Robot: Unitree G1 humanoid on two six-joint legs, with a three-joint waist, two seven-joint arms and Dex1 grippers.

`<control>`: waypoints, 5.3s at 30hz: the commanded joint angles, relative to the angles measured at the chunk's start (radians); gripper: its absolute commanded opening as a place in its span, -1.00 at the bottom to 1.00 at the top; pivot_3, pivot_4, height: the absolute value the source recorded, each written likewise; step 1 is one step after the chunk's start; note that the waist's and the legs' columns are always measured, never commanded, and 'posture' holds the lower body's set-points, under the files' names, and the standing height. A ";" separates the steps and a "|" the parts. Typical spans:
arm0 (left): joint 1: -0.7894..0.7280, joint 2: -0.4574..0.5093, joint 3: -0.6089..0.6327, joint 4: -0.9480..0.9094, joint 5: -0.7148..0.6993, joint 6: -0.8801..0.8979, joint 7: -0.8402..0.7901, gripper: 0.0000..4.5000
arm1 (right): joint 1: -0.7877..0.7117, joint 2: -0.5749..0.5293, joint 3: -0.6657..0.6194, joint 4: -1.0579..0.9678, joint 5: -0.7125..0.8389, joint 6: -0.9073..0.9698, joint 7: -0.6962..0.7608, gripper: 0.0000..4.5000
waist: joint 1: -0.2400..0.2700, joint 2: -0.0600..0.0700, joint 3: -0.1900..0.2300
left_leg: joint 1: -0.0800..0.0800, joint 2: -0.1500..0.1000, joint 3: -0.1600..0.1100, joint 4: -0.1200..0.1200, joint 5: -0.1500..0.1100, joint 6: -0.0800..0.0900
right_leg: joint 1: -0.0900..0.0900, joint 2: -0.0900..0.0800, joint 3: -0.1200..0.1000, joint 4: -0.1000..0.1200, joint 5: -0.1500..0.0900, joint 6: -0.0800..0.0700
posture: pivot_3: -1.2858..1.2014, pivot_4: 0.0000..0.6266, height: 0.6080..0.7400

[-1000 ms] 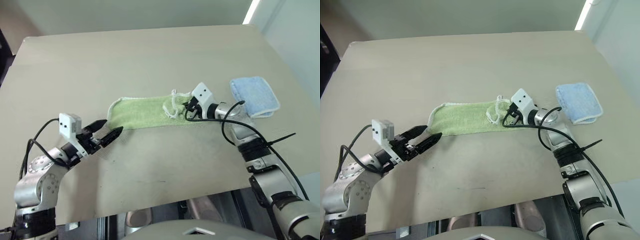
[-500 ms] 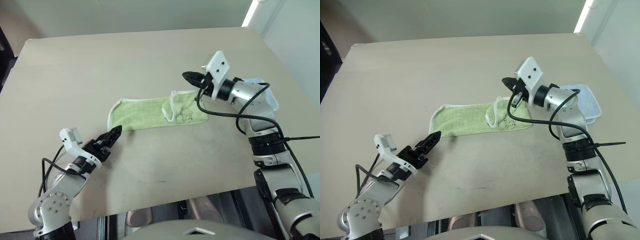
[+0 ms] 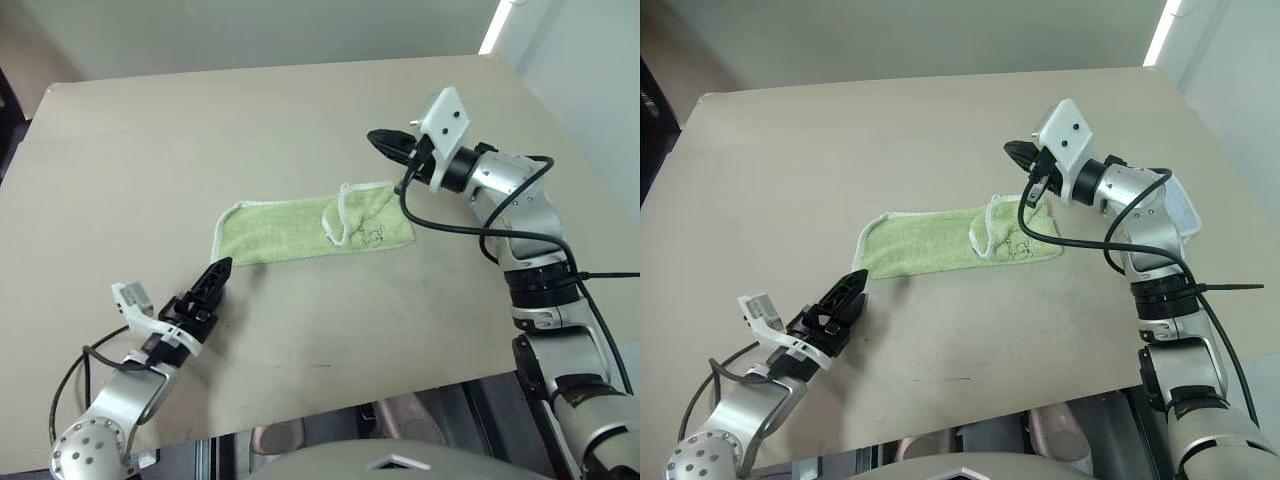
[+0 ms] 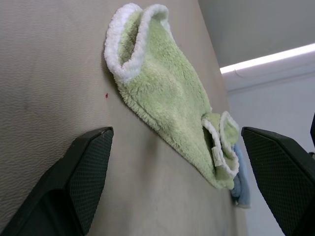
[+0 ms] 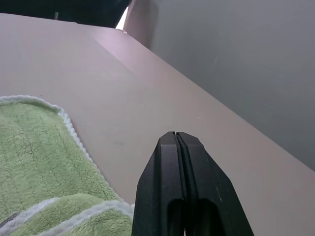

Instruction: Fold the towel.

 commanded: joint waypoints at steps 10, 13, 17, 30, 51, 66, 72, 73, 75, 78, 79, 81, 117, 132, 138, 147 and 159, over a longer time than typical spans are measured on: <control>-0.235 0.011 -0.123 0.189 0.014 -0.063 0.225 1.00 | 0.000 0.002 -0.025 -0.052 0.006 -0.014 -0.013 -0.98 | 0.028 0.012 0.005 | 0.024 -0.005 -0.001 0.000 -0.001 -0.003 | 0.020 0.001 0.001 0.000 -0.006 0.009 | 0.03 -0.52 1.00; -0.291 0.016 -0.125 0.236 0.024 -0.067 0.229 1.00 | 0.004 0.000 -0.026 -0.060 0.004 -0.012 -0.017 -0.98 | 0.028 0.012 0.005 | 0.024 -0.008 -0.005 0.000 -0.010 -0.017 | 0.021 0.000 0.003 -0.002 -0.006 0.009 | 0.03 -0.52 1.00; -0.327 0.021 -0.129 0.265 0.035 -0.062 0.222 1.00 | 0.010 -0.003 -0.029 -0.076 0.004 -0.004 -0.021 -0.98 | 0.027 0.012 0.005 | 0.023 -0.018 -0.017 0.000 -0.010 -0.018 | 0.022 0.000 0.009 -0.002 -0.006 0.009 | 0.03 -0.52 1.00; -0.387 0.010 -0.134 0.292 0.063 -0.064 0.211 0.15 | 0.009 -0.009 -0.028 -0.090 0.005 0.004 -0.024 -1.00 | 0.028 0.010 0.006 | 0.012 -0.035 -0.023 0.000 -0.007 -0.012 | 0.012 -0.001 0.024 -0.002 -0.009 0.015 | 0.03 -0.52 1.00; -0.416 0.124 -0.079 0.227 0.166 -0.099 0.047 -0.98 | 0.227 -0.120 -0.113 -0.331 0.252 0.349 0.070 -1.00 | 0.014 -0.004 0.012 | 0.003 -0.036 -0.018 0.005 -0.013 -0.011 | 0.006 -0.001 0.024 -0.003 -0.015 0.022 | 0.03 -0.52 1.00; -0.931 0.304 -0.523 0.274 0.587 -0.028 -0.544 -0.98 | 0.437 -0.306 -0.231 -0.389 0.310 0.406 0.102 -1.00 | 0.031 -0.016 0.015 | -0.004 -0.039 -0.021 0.019 -0.017 -0.008 | 0.008 -0.002 0.024 -0.009 -0.009 0.029 | 0.03 -0.52 1.00; -1.015 0.227 -0.685 0.292 0.737 -0.026 -0.660 -0.98 | 0.457 -0.306 -0.251 -0.404 0.307 0.404 0.071 -1.00 | 0.029 -0.016 0.015 | -0.004 -0.038 -0.021 0.018 -0.020 -0.004 | 0.008 -0.002 0.024 -0.015 -0.002 0.040 | 0.03 -0.52 1.00; -1.022 0.215 -0.709 0.290 0.755 -0.019 -0.678 -0.98 | 0.459 -0.304 -0.251 -0.408 0.306 0.404 0.065 -1.00 | 0.029 -0.016 0.015 | -0.005 -0.038 -0.021 0.018 -0.021 -0.002 | 0.008 -0.002 0.024 -0.016 -0.002 0.041 | 0.03 -0.52 1.00; -1.029 0.202 -0.759 0.285 0.796 -0.005 -0.709 -0.98 | 0.463 -0.301 -0.253 -0.412 0.306 0.403 0.052 -1.00 | 0.029 -0.016 0.015 | -0.005 -0.038 -0.020 0.019 -0.022 0.000 | 0.009 -0.002 0.024 -0.017 -0.002 0.042 | 0.03 -0.52 1.00; -1.025 0.207 -0.821 0.287 0.870 0.006 -0.744 -0.98 | 0.464 -0.300 -0.259 -0.418 0.309 0.405 0.038 -1.00 | 0.029 -0.016 0.015 | -0.005 -0.038 -0.020 0.019 -0.024 0.003 | 0.009 -0.003 0.025 -0.018 -0.002 0.044 | 0.03 -0.52 1.00; -1.020 0.218 -0.850 0.289 0.909 0.002 -0.754 -0.98 | 0.466 -0.301 -0.262 -0.422 0.311 0.406 0.036 -1.00 | 0.029 -0.016 0.015 | -0.005 -0.037 -0.020 0.019 -0.024 0.003 | 0.009 -0.003 0.025 -0.018 -0.003 0.044 | 0.03 -0.52 1.00; -1.011 0.232 -0.888 0.303 0.975 -0.013 -0.771 -0.88 | 0.465 -0.301 -0.264 -0.423 0.313 0.407 0.033 -1.00 | 0.029 -0.016 0.015 | -0.005 -0.037 -0.020 0.019 -0.024 0.004 | 0.009 -0.003 0.025 -0.018 -0.003 0.044 | 0.03 -0.52 1.00; -0.912 0.173 -0.617 0.464 1.139 -0.232 -0.839 -0.99 | 0.204 0.006 -0.001 -0.229 0.197 0.355 -0.097 -1.00 | 0.028 -0.014 0.014 | -0.008 -0.034 -0.035 0.029 -0.024 0.008 | 0.007 -0.003 0.024 -0.018 0.008 0.040 | 0.03 -0.52 1.00; -0.855 0.146 -0.740 0.578 1.330 -0.266 -0.822 -0.99 | 0.227 0.037 0.075 -0.036 0.067 0.284 -0.080 -1.00 | 0.030 -0.011 0.012 | -0.012 -0.033 -0.045 0.026 -0.024 0.009 | 0.004 -0.002 0.024 -0.018 0.009 0.034 | 0.03 -0.52 1.00; -0.865 0.075 -0.548 0.493 1.162 -0.267 -0.807 -0.99 | 0.228 0.023 0.006 -0.148 0.105 0.280 -0.087 -1.00 | 0.030 -0.011 0.012 | -0.013 -0.033 -0.046 0.026 -0.024 0.009 | 0.004 -0.002 0.023 -0.018 0.010 0.033 | 0.03 -0.52 1.00; -0.858 0.082 -0.362 0.439 1.020 -0.166 -0.720 -0.99 | 0.236 -0.007 -0.112 -0.304 0.197 0.378 -0.100 -1.00 | 0.030 -0.011 0.012 | -0.012 -0.033 -0.041 0.027 -0.023 0.008 | 0.005 -0.001 0.022 -0.018 0.010 0.033 | 0.03 -0.52 1.00; -0.866 0.134 -0.254 0.562 0.890 0.144 -0.672 0.36 | 0.235 -0.030 -0.131 -0.310 0.184 0.379 -0.117 -1.00 | 0.030 -0.011 0.012 | -0.012 -0.034 -0.043 0.027 -0.022 0.009 | 0.004 -0.001 0.022 -0.018 0.011 0.035 | 0.03 -0.52 1.00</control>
